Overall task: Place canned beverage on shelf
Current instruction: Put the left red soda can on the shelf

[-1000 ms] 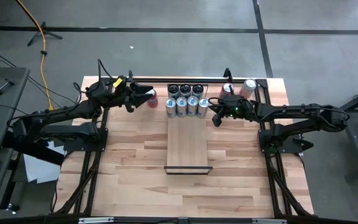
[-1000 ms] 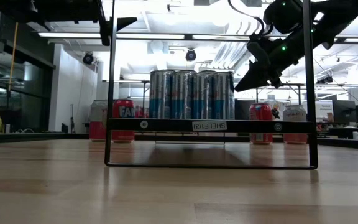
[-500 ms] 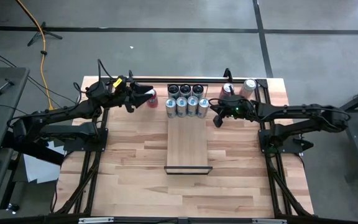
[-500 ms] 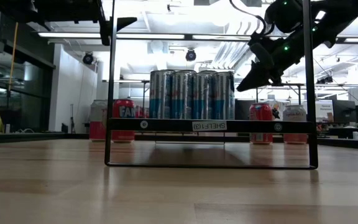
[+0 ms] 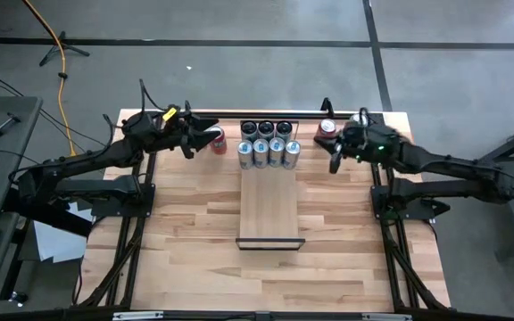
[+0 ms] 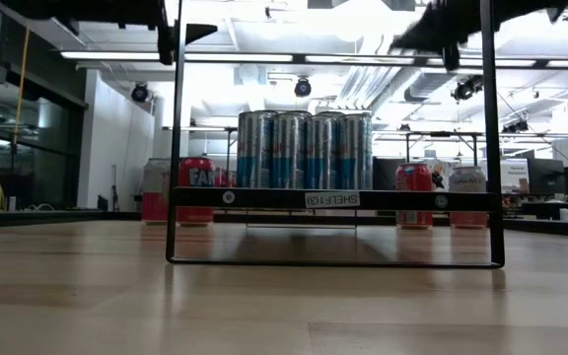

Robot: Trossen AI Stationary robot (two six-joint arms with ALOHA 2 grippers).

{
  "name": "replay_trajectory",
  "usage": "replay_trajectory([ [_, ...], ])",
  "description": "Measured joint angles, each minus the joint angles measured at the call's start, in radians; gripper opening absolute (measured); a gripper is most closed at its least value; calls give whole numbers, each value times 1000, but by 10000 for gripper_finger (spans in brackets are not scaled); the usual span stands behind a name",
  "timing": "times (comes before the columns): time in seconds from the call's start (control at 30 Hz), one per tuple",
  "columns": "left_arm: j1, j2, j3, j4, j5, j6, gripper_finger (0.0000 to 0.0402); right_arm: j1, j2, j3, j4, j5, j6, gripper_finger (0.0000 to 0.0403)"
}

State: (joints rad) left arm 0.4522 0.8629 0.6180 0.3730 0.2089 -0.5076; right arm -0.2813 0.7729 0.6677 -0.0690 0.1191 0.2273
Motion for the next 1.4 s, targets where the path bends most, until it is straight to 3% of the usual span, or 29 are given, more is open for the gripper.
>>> replay_trajectory([
  [0.2,0,0,127,-236,-11,203,296,0,1,115,102,-22,-71,0],
  [0.37,0,1,142,-241,-12,306,296,0,33,176,100,-22,-105,0],
  [0.63,-1,1,142,-249,-39,321,296,0,66,189,31,-22,-138,12],
  [0.83,-1,1,142,-250,-63,329,296,0,63,189,12,-12,-112,88],
  [1.0,-2,1,142,-250,-63,329,296,0,63,189,15,56,-11,186],
  [1.2,-2,1,142,-250,-89,329,296,0,63,189,-14,63,28,304],
  [1.4,0,1,142,-284,-153,264,296,0,63,189,-71,64,27,343],
])
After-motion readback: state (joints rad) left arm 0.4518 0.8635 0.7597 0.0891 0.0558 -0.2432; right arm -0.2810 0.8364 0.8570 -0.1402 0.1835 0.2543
